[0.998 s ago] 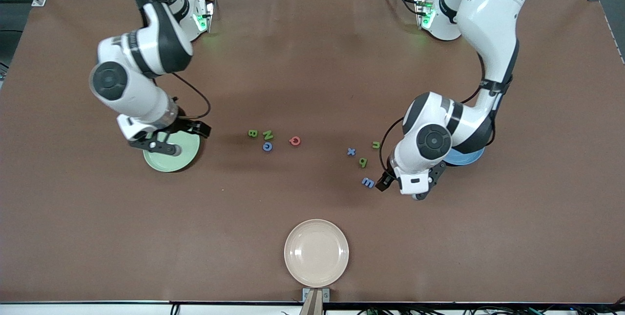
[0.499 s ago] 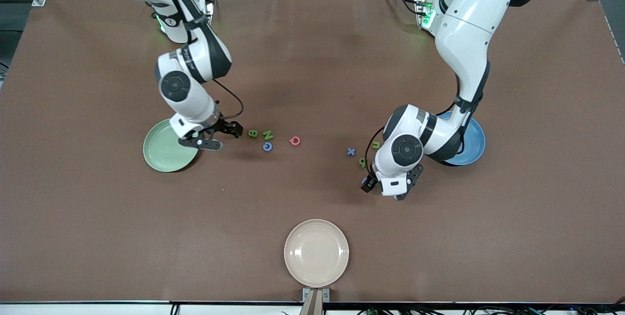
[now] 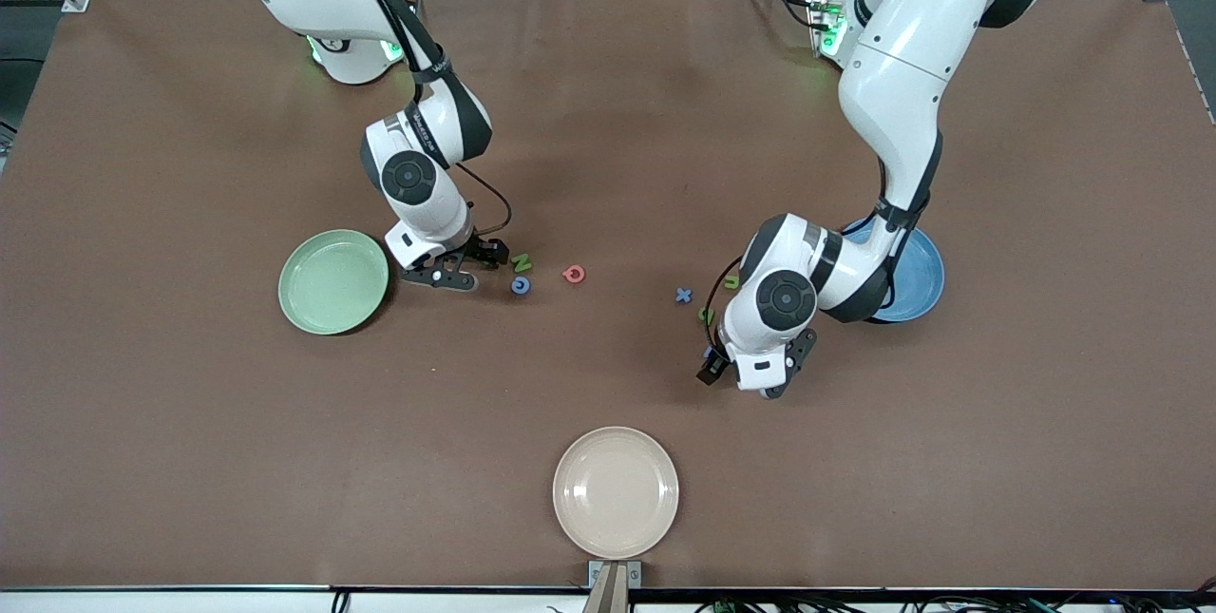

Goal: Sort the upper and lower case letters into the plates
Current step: 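Grasp the green B with the right gripper while the left gripper grasps blue E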

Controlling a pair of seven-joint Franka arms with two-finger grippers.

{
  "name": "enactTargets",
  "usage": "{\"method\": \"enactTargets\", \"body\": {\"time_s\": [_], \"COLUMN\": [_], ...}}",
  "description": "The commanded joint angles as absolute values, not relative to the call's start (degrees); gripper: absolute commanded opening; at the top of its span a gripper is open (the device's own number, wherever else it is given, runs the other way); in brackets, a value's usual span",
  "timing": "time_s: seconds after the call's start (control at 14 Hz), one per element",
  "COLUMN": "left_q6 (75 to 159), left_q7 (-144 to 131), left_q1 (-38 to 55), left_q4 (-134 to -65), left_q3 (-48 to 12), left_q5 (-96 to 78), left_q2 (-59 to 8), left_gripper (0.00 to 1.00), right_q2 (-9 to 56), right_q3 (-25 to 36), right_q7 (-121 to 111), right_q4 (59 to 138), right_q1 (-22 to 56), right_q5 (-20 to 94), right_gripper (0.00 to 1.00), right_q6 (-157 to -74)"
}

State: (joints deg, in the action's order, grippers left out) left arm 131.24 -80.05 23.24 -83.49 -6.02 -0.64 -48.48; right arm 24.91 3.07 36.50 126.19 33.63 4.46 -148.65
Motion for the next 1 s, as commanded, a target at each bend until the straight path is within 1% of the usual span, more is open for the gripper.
{"method": "enactTargets", "body": {"time_s": [0.0, 0.14, 0.36, 0.5, 0.64, 0.71, 0.78, 0.86, 0.93], "left_q6": [131.4, 131.4, 131.4, 131.4, 131.4, 131.4, 131.4, 131.4, 131.4], "left_q7": [-81.47, -81.47, -81.47, -81.47, -81.47, -81.47, -81.47, -81.47, -81.47], "left_q1": [24.43, 24.43, 24.43, 24.43, 24.43, 24.35, 24.35, 24.35, 24.35], "left_q4": [-81.56, -81.48, -81.47, -81.48, -81.47, -81.47, -81.47, -81.47, -81.47], "left_q3": [-5.45, -5.45, -5.45, -5.45, -5.45, -5.45, -5.45, -5.36, -5.36], "left_q5": [0.35, 0.35, 0.35, 0.26, 0.35, 0.35, 0.35, 0.35, 0.35], "left_q2": [-49.83, -50.18, -50.19, -50.19, -50.19, -50.19, -50.19, -50.1, -49.84], "left_gripper": [0.86, 0.75, 0.64, 0.55, 0.42, 0.34, 0.27, 0.22, 0.17], "right_q2": [24.78, 25.22, 25.4, 25.4, 25.84, 26.01, 26.1, 26.1, 26.1], "right_q3": [3.6, 3.6, 3.6, 3.6, 3.69, 3.69, 3.69, 3.69, 3.69], "right_q7": [39.02, 39.2, 39.2, 39.2, 39.11, 39.11, 39.11, 39.11, 39.11], "right_q4": [126.21, 126.21, 126.21, 126.21, 126.04, 126.04, 125.95, 125.86, 125.77], "right_q1": [35.68, 36.04, 36.12, 36.3, 36.3, 36.3, 36.3, 36.3, 36.39], "right_q5": [5.1, 5.01, 5.01, 5.01, 5.01, 5.01, 5.01, 4.92, 4.92], "right_gripper": [1.0, 1.0, 0.98, 0.89, 0.77, 0.73, 0.71, 0.68, 0.64], "right_q6": [-148.62, -148.62, -148.71, -148.54, -148.62, -148.62, -148.71, -148.71, -148.71]}}
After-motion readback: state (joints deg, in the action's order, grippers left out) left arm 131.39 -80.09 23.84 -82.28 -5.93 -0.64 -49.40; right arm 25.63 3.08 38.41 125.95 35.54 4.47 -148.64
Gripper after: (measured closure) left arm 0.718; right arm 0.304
